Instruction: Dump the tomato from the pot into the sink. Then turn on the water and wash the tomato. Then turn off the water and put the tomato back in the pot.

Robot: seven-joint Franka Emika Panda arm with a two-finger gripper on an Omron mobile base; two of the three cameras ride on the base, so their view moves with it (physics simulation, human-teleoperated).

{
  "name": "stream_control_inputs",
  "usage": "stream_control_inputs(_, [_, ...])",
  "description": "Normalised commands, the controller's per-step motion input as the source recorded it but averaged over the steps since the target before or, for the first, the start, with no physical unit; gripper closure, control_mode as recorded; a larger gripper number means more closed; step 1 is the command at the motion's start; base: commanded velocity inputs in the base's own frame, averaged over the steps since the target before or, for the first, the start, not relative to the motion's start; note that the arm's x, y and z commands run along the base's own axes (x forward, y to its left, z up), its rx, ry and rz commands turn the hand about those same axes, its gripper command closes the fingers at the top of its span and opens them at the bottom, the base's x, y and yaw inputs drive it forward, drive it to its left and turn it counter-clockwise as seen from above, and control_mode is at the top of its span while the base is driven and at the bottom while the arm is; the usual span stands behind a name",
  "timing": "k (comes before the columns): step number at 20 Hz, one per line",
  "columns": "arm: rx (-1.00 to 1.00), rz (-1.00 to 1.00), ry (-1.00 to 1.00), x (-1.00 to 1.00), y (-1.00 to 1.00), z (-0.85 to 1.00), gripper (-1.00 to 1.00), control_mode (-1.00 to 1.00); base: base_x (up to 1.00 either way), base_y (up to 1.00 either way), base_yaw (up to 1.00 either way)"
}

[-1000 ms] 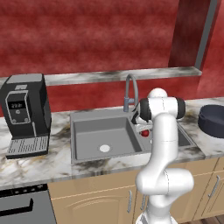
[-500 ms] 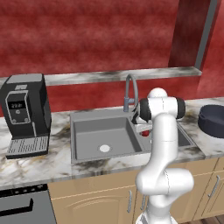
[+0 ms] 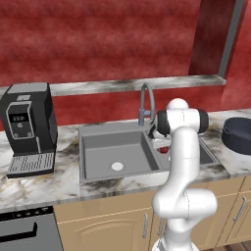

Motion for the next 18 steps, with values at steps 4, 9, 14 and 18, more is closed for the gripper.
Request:
stream_control_inputs(4, [0.06,0.00,0.02,-0.04,-0.20,0.04,1.00,-1.00,0.00,0.00,0.00])
stream_control_inputs(9, [0.00,0.00,0.02,-0.06,-0.14,0.20,1.00,-1.00,0.00,0.00,0.00])
stream_control_inputs(14, [0.00,0.00,0.00,-0.17,-0.05,0.46,1.00,-1.00,0.00,0.00,0.00])
stream_control_inputs(18, [0.00,0.00,0.00,-0.29,0.00,0.56,1.00,-1.00,0.00,0.00,0.00])
